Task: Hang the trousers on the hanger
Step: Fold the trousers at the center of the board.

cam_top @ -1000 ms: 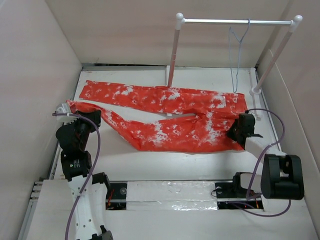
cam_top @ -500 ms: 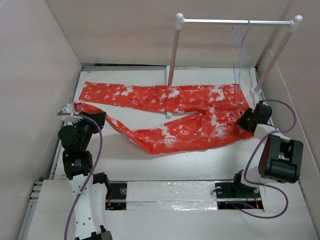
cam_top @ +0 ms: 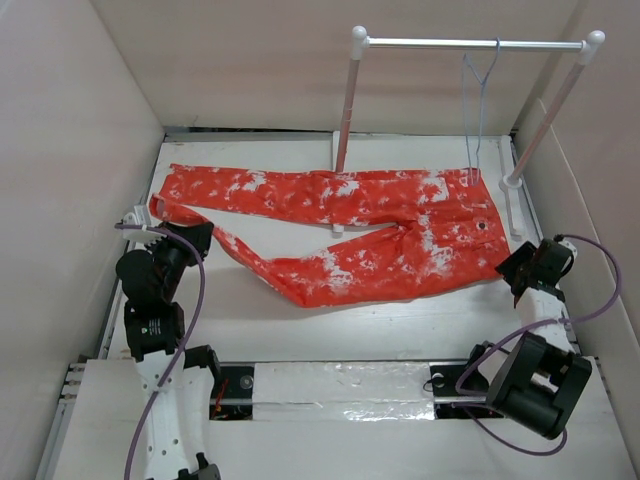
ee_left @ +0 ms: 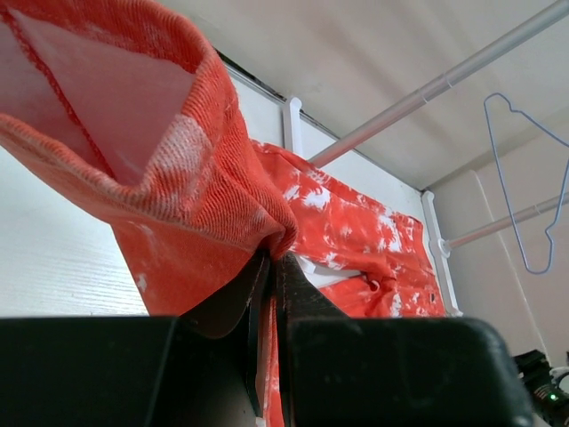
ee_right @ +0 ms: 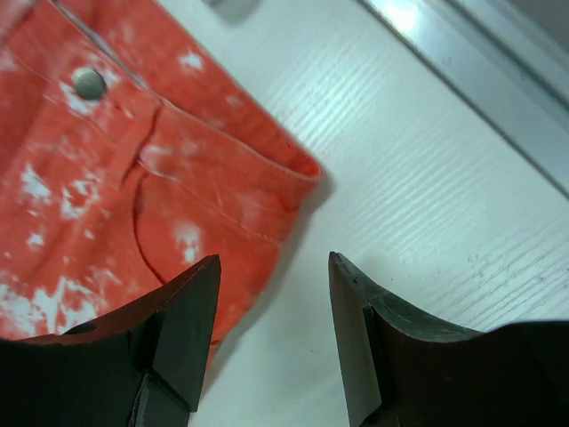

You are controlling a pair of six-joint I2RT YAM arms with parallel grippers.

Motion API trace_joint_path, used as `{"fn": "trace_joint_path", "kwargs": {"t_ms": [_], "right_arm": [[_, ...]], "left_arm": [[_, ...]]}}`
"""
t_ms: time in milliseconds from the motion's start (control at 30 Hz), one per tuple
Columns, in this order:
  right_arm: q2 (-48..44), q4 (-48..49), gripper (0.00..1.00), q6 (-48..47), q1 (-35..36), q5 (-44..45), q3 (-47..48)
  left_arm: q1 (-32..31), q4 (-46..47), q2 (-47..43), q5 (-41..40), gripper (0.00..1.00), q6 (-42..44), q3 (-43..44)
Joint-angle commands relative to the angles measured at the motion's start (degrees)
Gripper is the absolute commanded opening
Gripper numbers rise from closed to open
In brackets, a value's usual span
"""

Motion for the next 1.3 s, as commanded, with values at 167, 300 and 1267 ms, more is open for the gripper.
{"fn": "trace_joint_path", "kwargs": {"t_ms": [167,300,1267], "right_arm": [[9.87,2.89,0.55,-2.39,-0.57,-7.79,2.85],[12.51,4.31,0.32,-2.57,-0.57,-8.68,4.25],[-29.07,-29.46,0.00,-6.26,0.93,5.66,17.18]], "left_arm": [[-0.29,1.13,-1.14,-2.14,0.00,1.34,3.65],[-0.29,1.48,-1.05,-2.14,0.00,1.25,3.47],[-0.29,1.13,2.08,-20.43,0.00,-3.93,6.20]]}}
